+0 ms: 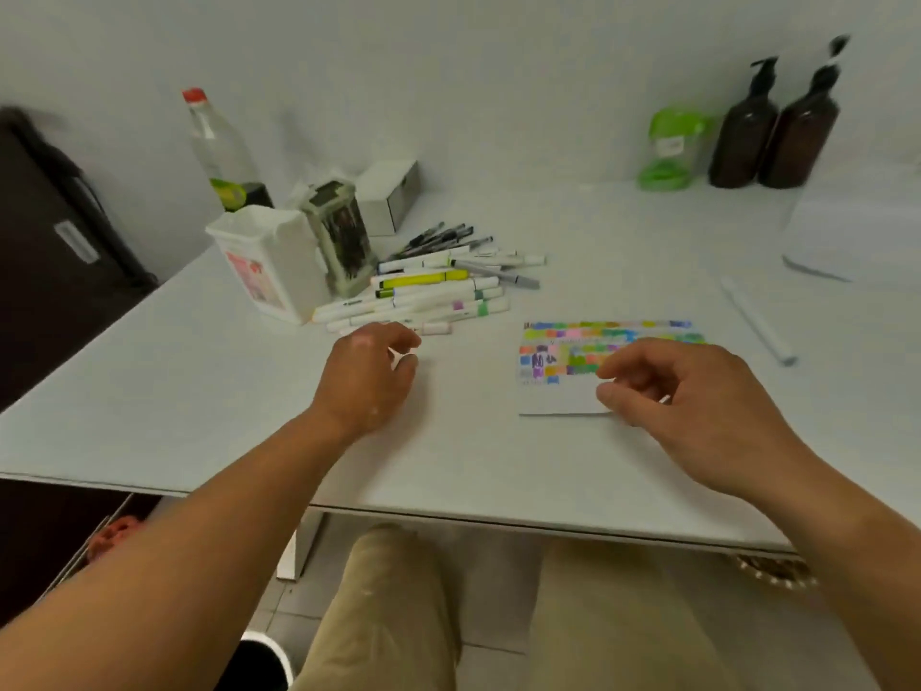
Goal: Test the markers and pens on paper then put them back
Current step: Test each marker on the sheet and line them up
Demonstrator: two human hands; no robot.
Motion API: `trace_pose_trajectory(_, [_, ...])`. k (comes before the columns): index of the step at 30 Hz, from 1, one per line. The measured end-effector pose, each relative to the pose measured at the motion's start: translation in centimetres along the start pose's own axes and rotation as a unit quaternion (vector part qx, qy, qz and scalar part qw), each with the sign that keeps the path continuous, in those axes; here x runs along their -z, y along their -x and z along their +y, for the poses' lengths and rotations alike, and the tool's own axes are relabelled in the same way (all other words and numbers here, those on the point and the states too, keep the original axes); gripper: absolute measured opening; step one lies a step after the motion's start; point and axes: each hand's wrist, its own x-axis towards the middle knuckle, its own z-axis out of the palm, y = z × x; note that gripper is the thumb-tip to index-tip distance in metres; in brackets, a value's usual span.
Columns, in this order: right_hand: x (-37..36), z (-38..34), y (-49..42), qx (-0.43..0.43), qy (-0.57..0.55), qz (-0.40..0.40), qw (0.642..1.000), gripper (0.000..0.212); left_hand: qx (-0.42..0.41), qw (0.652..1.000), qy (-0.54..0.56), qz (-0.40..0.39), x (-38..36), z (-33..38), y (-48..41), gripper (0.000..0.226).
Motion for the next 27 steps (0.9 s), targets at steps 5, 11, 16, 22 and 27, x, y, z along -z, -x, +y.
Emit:
trace_pose_trajectory(5, [1.3, 2.7, -2.2, -0.028, 0.01, 0.011, 0.999, 0.008, -0.04, 0.992, -0.115, 0.011, -2.0, -1.6, -5.1, 0.028])
trace_pose_trajectory(11, [1.9, 4.0, -4.0, -0.027, 0.012, 0.006, 1.0, 0.012, -0.096, 0.982, -0.159, -0.034, -2.8, -1.9, -6.2, 0.023])
trace_pose_trajectory(16, [1.9, 4.1, -5.9, -0.012, 0.005, -0.008, 1.0, 0.011, -0.102, 0.989, -0.076, -0.083, -1.8, 0.8, -6.6, 0.013])
trace_pose_trajectory(22, [1.6, 1.9, -9.5, 0.021, -0.027, -0.068, 0.997, 0.021, 0.031, 0.886, 0.409, -0.216, -0.8, 7.8, -8.8, 0.01])
trace_pose_trajectory(27, [1.4, 2.3, -12.0, -0.042, -0.093, -0.146, 0.984, 0.04, 0.135, 0.738, 0.637, -0.177, -3.6, 9.7, -10.7, 0.036])
